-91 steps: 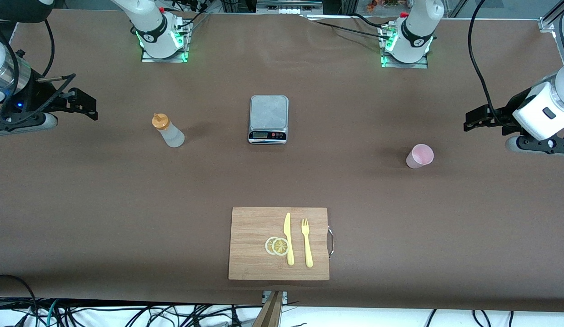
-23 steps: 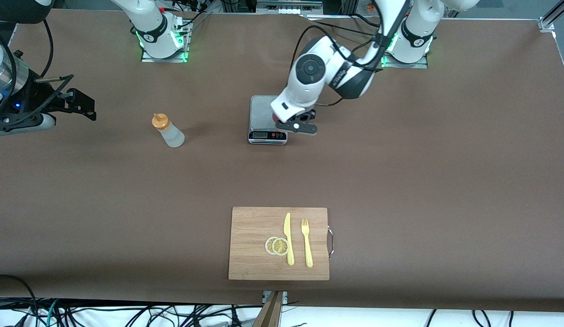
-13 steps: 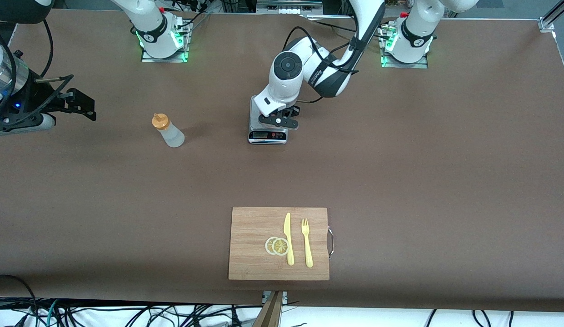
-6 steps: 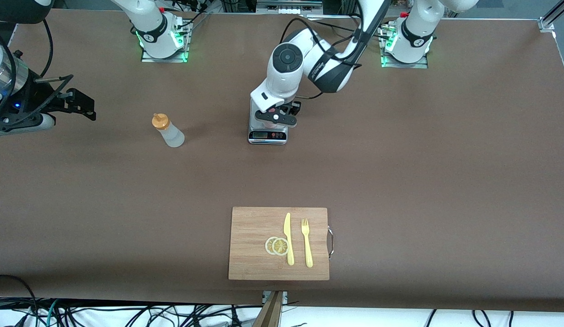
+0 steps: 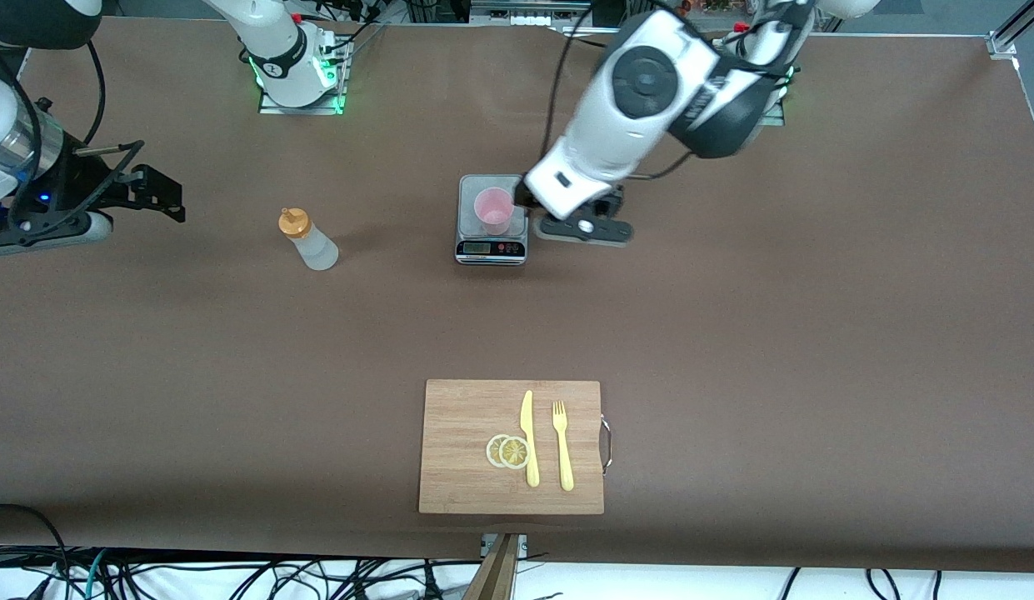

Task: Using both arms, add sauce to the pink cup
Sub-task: 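Release the cup on the scale and withdraw the left gripper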

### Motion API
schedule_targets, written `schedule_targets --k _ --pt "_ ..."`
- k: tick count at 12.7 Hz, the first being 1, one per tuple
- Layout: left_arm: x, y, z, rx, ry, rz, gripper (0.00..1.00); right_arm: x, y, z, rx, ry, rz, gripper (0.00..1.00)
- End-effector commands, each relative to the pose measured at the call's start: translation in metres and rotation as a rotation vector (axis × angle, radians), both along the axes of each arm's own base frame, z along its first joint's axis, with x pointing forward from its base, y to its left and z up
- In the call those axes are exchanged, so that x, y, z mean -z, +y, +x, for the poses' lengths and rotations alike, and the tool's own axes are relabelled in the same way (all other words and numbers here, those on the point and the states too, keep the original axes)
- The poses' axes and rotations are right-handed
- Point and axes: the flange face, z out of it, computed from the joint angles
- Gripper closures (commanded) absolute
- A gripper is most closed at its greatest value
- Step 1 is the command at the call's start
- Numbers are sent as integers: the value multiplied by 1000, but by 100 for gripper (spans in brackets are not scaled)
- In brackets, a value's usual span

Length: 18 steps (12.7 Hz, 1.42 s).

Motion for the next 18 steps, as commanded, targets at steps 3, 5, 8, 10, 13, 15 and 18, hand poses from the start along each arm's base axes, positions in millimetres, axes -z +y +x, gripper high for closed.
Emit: schedule_targets --k 3,5,8,10,13,15,18 --pt "-81 153 38 -10 -34 39 0 3 23 -12 -292 84 33 0" --pt "-95 221 49 51 -18 36 0 1 22 -13 -456 75 106 0" --pt "-113 302 54 102 -12 115 0 11 14 -7 -583 58 207 0" --pt "-112 344 56 138 -4 119 0 28 2 -11 -639 23 284 0" --pt "-113 373 53 130 17 151 0 63 -9 4 -846 17 400 0" --pt "-124 372 44 144 21 168 0 84 -32 7 -929 -3 467 0" --pt "-124 360 41 179 33 216 0 132 -70 -7 -1003 -59 595 0"
